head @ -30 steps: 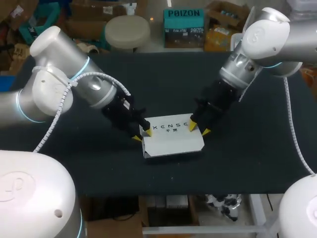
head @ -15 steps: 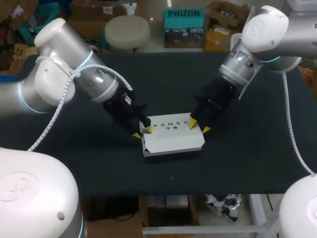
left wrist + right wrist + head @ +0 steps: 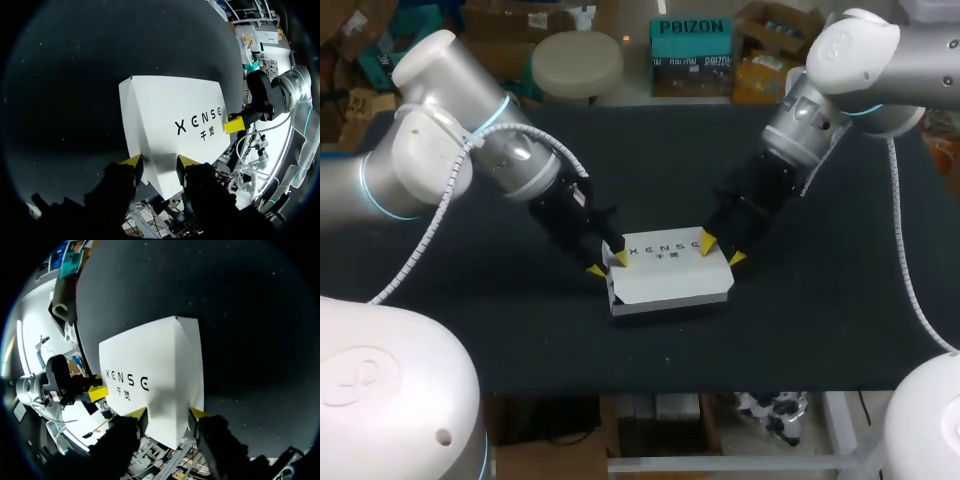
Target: Assemble the packaging by folding the flat box into shape, placing the metal phone stand inside, and closing the box properly
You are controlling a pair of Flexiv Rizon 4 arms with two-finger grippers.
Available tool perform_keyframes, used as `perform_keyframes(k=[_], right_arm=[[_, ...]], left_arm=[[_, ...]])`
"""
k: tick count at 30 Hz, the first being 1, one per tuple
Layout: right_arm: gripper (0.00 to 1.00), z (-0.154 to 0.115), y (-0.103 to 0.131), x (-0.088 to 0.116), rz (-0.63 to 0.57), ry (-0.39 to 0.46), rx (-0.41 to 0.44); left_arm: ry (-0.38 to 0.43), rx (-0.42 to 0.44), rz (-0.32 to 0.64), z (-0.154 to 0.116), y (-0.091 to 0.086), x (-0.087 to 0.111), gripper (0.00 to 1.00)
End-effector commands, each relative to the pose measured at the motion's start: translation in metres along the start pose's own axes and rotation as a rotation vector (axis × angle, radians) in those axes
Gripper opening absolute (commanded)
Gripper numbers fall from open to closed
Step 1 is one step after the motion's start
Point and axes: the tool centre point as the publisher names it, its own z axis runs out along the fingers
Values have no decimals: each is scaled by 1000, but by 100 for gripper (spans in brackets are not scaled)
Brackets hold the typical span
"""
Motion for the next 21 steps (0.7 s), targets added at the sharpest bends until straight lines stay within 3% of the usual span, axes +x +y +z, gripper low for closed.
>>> perform_keyframes(k=[1, 21], right_arm=[[53, -3, 3, 4, 4, -3, 13], [50, -13, 3, 17, 33, -8, 45]], left_arm=[[-9, -8, -8, 0, -1, 4, 43], [-3, -59, -62, -9, -2, 11, 43]])
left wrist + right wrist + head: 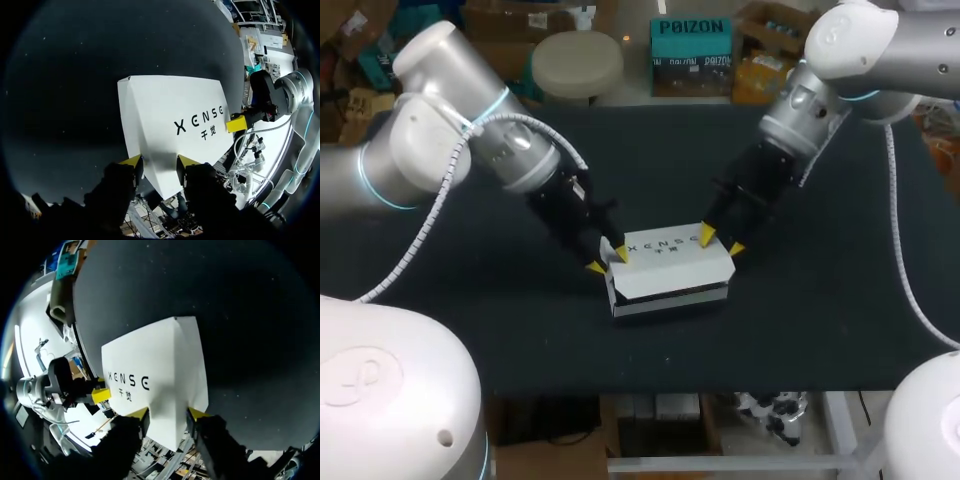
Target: Assemble the packaging by folding the flat box into shape, placing the metal phone stand inside, and closing the box properly
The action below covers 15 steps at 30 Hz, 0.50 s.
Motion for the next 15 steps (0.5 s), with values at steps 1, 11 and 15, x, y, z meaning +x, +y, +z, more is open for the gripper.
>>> perform_keyframes(k=[1, 11, 15], right_arm=[[50, -3, 4, 7, 3, -5, 16], [50, -6, 6, 11, 12, -7, 34], [50, -6, 6, 11, 16, -7, 40]], left_arm=[[-13, -18, -11, -1, -4, 6, 43], [-7, -50, -45, -4, -9, 8, 43], [-3, -59, -53, -5, -11, 9, 43]])
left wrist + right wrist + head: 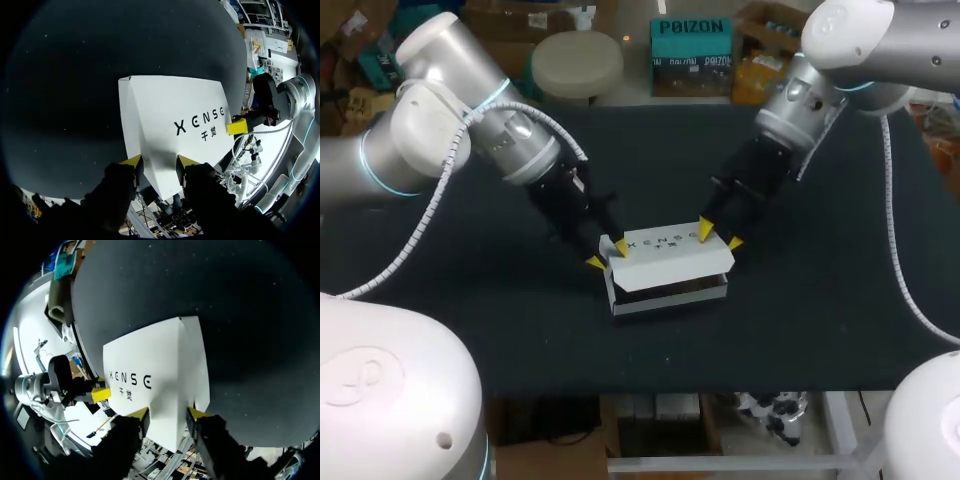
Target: Assemble the packaging by folding the flat box into shape, placing the metal phone stand inside, and closing the box properly
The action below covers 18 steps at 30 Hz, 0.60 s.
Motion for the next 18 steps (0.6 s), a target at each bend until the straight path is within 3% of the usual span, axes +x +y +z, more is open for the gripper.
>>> perform_keyframes(k=[1, 18], right_arm=[[50, -1, 5, 5, 4, 1, 21], [49, -5, 7, 7, 24, 15, 51]], left_arm=[[-8, -16, -5, 1, -7, 6, 43], [-4, -86, -67, -4, -15, 12, 41]])
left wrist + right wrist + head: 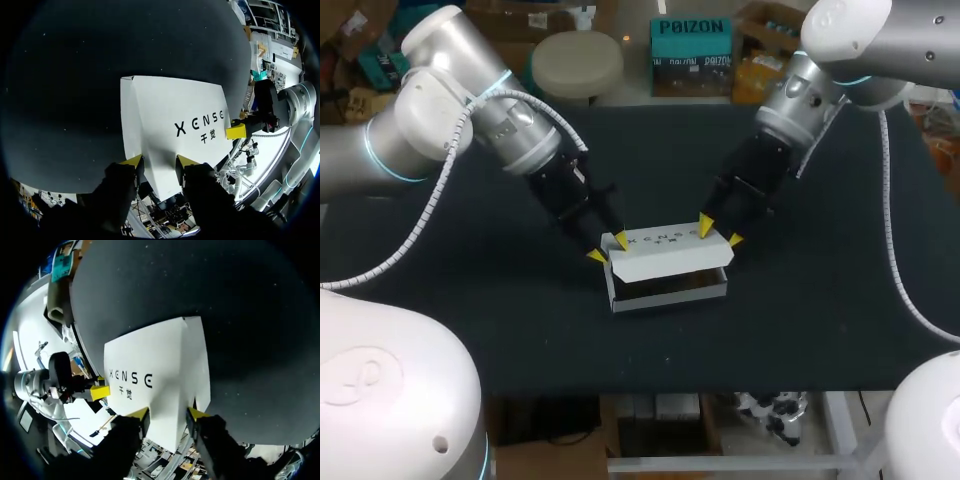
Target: Assemble the packaging by folding the flat box into shape, placing the metal phone stand inside, and closing the box properly
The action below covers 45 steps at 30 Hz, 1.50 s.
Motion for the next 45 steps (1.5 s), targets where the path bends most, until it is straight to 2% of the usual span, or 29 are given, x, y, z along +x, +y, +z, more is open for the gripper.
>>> perform_keyframes(k=[1, 14, 20, 45], right_arm=[[49, -1, 4, 5, 4, 1, 24], [50, -4, 0, 9, 16, 11, 44], [50, -5, 0, 10, 19, 15, 56], [49, -13, 2, 18, 25, 39, 82]], left_arm=[[-8, -31, -7, 0, -7, 8, 41], [11, -95, -69, -4, -12, 9, 38], [15, -118, -94, -5, -11, 10, 42], [51, -189, -151, -12, -16, 16, 40]])
